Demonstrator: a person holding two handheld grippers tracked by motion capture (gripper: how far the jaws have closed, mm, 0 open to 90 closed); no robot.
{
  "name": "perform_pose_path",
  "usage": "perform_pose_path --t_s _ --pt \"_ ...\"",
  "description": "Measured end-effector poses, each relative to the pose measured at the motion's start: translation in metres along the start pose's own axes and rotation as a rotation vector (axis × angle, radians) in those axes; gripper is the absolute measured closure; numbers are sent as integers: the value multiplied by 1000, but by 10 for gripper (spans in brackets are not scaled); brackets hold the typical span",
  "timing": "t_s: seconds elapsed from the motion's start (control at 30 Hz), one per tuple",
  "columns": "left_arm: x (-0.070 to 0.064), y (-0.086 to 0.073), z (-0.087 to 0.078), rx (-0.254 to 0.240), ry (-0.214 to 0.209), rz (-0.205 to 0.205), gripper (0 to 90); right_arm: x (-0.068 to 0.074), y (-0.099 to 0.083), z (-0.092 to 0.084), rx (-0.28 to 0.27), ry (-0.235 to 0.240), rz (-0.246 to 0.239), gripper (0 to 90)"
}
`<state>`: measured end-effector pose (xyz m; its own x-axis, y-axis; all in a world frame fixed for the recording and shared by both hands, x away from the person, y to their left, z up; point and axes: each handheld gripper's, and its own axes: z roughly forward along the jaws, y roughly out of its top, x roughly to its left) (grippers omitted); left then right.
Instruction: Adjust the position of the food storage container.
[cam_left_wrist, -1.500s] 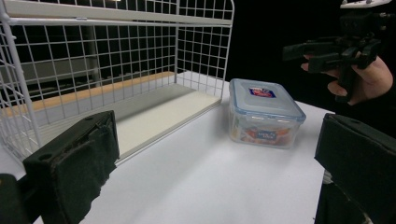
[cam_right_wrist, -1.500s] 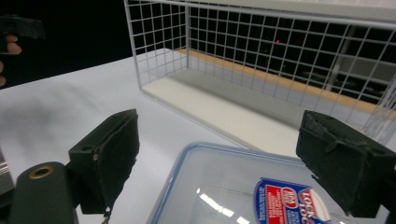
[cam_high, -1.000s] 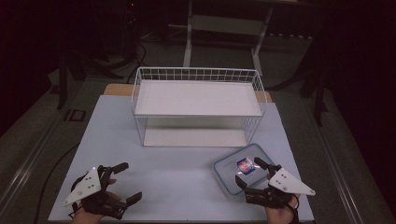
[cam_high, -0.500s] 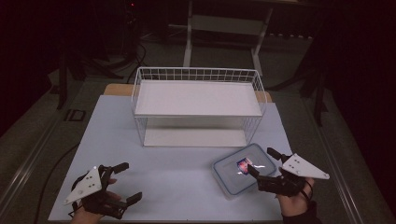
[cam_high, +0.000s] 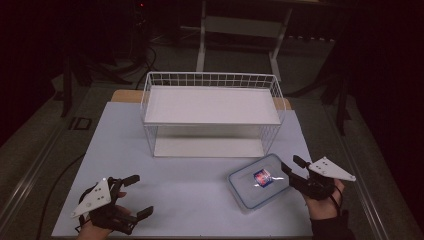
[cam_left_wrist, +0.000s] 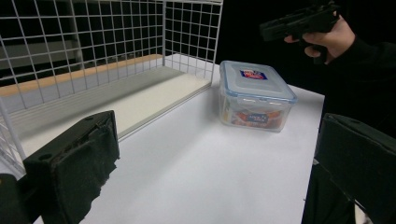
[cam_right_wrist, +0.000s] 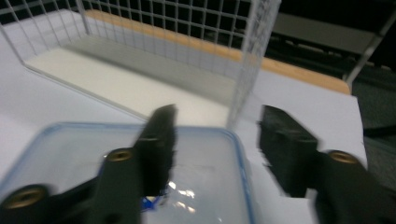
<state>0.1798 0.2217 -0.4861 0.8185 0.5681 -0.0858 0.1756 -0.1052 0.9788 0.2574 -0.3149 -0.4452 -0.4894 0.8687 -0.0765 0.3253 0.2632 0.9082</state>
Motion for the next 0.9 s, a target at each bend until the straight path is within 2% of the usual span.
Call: perform_pose_path --t_s 0.17,0.2,0.27,0.3,0.47,0.63,0.9 --pt "1 -1 0 2 -6 -8 0 -17 -6 6 69 -33 5 760" --pt "1 -1 0 2 -6 -8 0 -17 -6 6 69 -33 5 760" --pt "0 -1 1 8 -9 -8 0 -26 -12 11 116 -48 19 880" --pt "0 -1 1 7 -11 -4 0 -28 -15 12 130 -54 24 896" --pt "1 -2 1 11 -13 -6 0 -36 -27 22 177 -55 51 898" --pt "0 -2 2 12 -17 -3 0 -36 -34 30 218 -45 43 900" --pt "1 -2 2 13 -20 -4 0 -34 -34 28 219 -26 62 900"
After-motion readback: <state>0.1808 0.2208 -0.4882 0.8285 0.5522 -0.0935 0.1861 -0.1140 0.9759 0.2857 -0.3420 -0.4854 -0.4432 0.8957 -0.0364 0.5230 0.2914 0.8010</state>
